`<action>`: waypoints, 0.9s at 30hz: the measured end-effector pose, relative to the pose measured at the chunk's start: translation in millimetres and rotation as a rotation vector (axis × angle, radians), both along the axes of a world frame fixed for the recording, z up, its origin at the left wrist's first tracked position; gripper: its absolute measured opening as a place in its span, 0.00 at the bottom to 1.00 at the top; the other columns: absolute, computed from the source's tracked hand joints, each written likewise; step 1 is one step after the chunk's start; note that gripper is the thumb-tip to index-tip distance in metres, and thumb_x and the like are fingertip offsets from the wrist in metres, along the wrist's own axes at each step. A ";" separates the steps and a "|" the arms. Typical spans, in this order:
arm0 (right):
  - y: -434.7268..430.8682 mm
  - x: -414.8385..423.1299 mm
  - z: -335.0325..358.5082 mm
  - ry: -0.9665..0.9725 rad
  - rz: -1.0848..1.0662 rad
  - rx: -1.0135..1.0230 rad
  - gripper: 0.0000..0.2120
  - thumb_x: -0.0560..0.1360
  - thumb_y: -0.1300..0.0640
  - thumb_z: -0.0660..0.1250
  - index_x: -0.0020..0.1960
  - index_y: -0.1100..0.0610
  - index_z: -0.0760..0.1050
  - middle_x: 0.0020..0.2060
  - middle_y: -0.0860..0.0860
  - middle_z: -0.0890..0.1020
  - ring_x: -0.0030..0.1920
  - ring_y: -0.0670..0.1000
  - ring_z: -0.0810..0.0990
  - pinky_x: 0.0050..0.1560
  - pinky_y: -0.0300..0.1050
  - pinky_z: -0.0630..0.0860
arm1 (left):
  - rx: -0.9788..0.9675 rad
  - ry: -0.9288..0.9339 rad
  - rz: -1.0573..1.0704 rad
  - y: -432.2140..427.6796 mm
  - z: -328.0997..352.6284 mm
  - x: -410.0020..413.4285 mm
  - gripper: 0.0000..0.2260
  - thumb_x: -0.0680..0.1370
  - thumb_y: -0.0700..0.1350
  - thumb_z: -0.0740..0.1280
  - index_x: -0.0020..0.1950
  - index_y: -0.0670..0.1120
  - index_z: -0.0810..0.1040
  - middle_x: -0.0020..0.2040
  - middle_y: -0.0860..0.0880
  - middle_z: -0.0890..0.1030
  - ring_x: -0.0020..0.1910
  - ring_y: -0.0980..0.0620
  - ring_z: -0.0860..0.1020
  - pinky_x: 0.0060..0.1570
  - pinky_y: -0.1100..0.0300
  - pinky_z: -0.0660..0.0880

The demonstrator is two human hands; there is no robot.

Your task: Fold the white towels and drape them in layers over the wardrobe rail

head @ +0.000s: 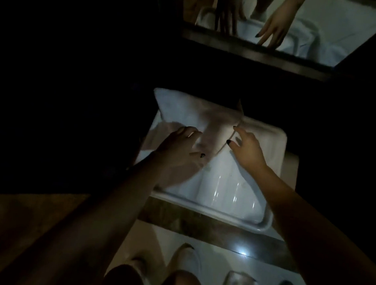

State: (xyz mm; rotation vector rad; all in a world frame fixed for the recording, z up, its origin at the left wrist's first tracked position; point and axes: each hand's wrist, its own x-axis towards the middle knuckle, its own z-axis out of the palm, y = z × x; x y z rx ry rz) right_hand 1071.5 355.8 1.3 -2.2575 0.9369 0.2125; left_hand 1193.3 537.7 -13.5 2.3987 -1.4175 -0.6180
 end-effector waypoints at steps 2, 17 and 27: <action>-1.2 9.0 -27.3 0.009 0.006 -0.071 0.25 0.80 0.53 0.64 0.75 0.54 0.64 0.65 0.60 0.72 0.65 0.59 0.73 0.63 0.49 0.71 | 0.009 -0.020 -0.006 -0.3 -30.4 1.2 0.27 0.77 0.58 0.66 0.71 0.45 0.69 0.70 0.45 0.69 0.69 0.44 0.66 0.65 0.53 0.65; 16.6 23.7 37.5 -0.100 -0.348 0.125 0.12 0.77 0.71 0.61 0.57 0.67 0.79 0.54 0.62 0.82 0.56 0.59 0.80 0.51 0.34 0.72 | -0.196 0.208 0.217 0.1 14.6 12.9 0.11 0.72 0.47 0.71 0.37 0.50 0.70 0.39 0.49 0.75 0.40 0.48 0.74 0.38 0.56 0.67; 19.9 4.7 286.5 -0.245 -0.203 0.269 0.23 0.75 0.63 0.70 0.69 0.57 0.73 0.57 0.52 0.73 0.56 0.49 0.73 0.59 0.42 0.71 | -0.228 0.321 0.192 -45.0 295.3 30.0 0.08 0.75 0.47 0.72 0.42 0.46 0.74 0.37 0.50 0.78 0.39 0.52 0.77 0.40 0.56 0.72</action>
